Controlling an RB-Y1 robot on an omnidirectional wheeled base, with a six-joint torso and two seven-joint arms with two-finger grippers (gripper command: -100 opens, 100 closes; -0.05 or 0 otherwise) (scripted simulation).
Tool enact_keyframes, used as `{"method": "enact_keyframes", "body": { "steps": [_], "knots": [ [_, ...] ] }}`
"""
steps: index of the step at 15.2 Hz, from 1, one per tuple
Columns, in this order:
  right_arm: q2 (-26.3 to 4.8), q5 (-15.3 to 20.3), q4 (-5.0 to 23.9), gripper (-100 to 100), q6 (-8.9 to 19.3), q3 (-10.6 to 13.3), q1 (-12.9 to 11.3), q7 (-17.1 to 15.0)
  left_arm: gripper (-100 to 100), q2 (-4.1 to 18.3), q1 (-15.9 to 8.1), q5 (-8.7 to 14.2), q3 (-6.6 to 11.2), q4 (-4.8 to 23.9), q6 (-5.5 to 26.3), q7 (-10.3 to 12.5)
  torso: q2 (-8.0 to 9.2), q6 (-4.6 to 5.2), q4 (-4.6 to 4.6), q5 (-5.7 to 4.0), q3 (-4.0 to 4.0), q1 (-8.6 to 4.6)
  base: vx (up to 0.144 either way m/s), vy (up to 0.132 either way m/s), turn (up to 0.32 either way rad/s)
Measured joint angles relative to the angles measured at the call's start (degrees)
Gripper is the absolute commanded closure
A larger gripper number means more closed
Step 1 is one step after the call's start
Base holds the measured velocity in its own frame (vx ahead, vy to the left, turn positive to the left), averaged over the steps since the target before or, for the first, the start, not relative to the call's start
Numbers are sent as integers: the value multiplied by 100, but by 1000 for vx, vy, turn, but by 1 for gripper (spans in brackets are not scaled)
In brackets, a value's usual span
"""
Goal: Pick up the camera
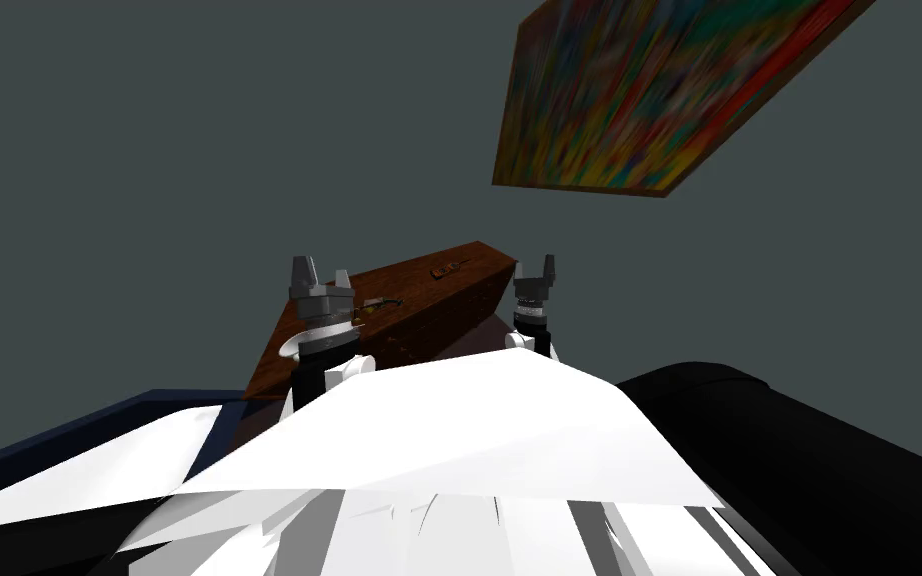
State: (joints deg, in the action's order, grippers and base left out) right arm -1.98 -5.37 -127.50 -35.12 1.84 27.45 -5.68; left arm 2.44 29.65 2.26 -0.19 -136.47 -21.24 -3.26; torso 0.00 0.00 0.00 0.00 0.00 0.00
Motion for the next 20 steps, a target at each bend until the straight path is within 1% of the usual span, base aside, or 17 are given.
{"method": "enact_keyframes", "body": {
  "steps": [1,3,6,8,11,13,15,17,18,19,20],
  "knots": [
    [0,0,0,0,0,0,-1,0,-100,74,33,21,36,-2,40,-5,5,2,0,0,2,-2,-45,-25,-162],
    [0,0,0,0,0,0,-1,0,-100,240,35,76,154,40,231,-33,15,1,3,-1,8,-6,-41,-29,-102],
    [0,0,0,0,0,1,-1,0,-100,449,82,185,361,87,469,-31,19,2,4,-3,11,-12,-40,-34,-102],
    [0,0,0,0,0,1,-1,0,-100,560,129,248,479,106,640,-44,17,2,4,-3,10,-11,-34,-27,-103],
    [0,0,0,0,0,1,-1,0,-100,702,90,341,668,140,962,-52,13,3,3,-1,7,-5,-26,-17,-99],
    [0,0,0,0,0,1,-1,0,-100,816,121,419,809,197,1170,-60,15,3,3,-1,8,-7,-35,-27,-149],
    [0,0,0,0,0,0,0,0,-100,875,160,462,888,211,1363,-86,14,0,3,-2,8,-6,-23,-24,-67],
    [0,0,0,0,0,0,-1,0,-100,1017,152,563,1073,278,1590,-72,11,2,2,-2,6,-7,-23,-28,-166],
    [0,0,0,0,0,1,-1,0,-100,1067,213,609,1151,271,1702,-81,13,3,2,-2,7,-8,-28,-25,-164],
    [0,0,0,0,0,1,-1,0,-100,1128,222,657,1238,274,1837,-85,13,2,3,-2,8,-7,-21,-16,-37],
    [0,0,0,0,0,0,0,0,-100,1146,182,668,1269,308,1966,-96,11,1,3,-1,6,-5,-17,-25,-109]
  ]
}}
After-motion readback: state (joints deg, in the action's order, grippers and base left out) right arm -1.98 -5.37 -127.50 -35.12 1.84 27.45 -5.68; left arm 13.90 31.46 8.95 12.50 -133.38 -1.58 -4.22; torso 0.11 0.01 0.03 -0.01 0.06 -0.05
